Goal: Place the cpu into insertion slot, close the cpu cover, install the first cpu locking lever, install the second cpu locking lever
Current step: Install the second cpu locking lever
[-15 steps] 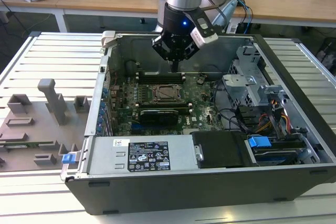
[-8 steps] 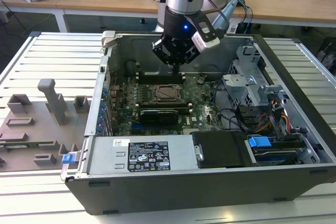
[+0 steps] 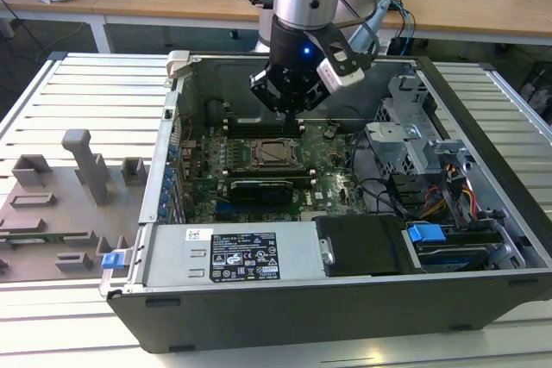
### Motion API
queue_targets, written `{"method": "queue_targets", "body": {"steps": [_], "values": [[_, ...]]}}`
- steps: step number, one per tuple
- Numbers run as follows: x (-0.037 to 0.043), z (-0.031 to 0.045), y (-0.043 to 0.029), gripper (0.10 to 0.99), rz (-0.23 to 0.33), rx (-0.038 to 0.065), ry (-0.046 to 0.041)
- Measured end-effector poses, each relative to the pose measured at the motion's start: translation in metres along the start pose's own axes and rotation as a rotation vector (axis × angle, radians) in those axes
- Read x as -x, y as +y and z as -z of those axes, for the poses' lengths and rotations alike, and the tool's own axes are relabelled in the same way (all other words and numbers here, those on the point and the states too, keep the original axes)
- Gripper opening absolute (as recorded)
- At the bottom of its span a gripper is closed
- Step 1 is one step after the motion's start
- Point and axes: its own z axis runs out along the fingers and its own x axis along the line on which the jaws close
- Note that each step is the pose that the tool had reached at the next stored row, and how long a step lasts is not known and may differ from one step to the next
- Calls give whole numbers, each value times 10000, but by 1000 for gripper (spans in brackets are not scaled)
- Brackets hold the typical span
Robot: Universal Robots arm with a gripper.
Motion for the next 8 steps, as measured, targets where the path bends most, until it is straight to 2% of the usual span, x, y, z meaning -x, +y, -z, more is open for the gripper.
{"method": "queue_targets", "body": {"steps": [5,8], "values": [[-5,-6,-63,106,-1,1,-1],[-6,-36,-81,106,0,4,-1]]}}
